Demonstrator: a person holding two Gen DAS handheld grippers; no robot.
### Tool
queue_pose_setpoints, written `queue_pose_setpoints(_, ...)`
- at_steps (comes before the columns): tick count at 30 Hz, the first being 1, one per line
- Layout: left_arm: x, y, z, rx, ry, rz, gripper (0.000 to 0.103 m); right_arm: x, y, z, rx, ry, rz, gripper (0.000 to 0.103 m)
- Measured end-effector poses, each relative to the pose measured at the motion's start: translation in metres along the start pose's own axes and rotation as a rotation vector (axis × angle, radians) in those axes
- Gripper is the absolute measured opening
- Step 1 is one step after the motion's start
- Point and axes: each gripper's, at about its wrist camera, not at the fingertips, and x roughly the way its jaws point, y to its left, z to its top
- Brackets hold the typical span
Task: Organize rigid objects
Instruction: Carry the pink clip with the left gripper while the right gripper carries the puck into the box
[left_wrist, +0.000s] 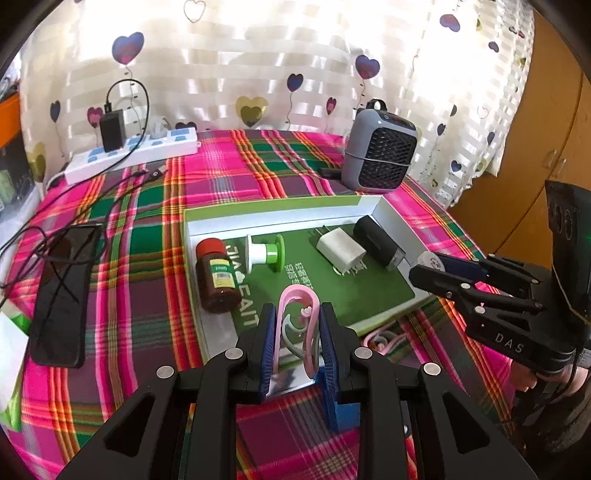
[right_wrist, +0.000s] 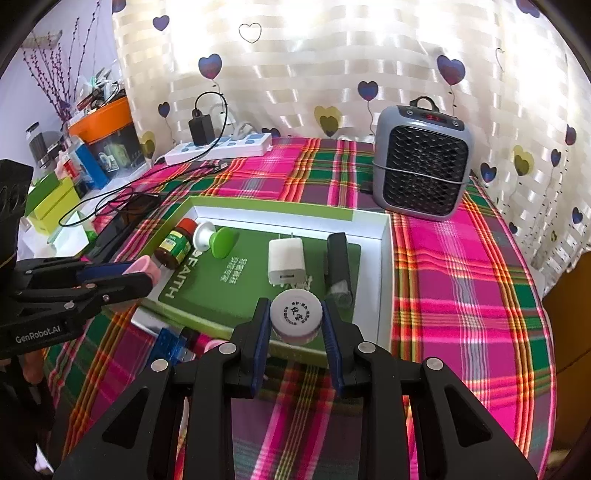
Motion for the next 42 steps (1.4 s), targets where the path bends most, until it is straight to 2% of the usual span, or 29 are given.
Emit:
queue_pose_setpoints(21, 0.052, 0.009, 0.014, -0.030, 0.080, 0.041, 0.022, 0.056, 0.004, 0.013, -0.027, 0.108, 0.028, 0.029)
queue_pose_setpoints(29, 0.057, 0.009, 0.018, -0.017, 0.077, 0.070, 0.023, 0.065, -0.001, 0.014, -0.026, 0.120, 0.019, 0.029)
queue_pose_setpoints(36, 0.061, 0.004, 0.018, 0.014, 0.079, 0.127, 0.023, 0.070, -0.004, 0.016, -0.027, 0.124, 0.003, 0.029)
queue_pose_setpoints(42, 0.062, 0.004, 0.018, 0.014, 0.079, 0.138, 0.023, 0.071, -0.004, 0.016, -0.026, 0.115, -0.001, 0.029)
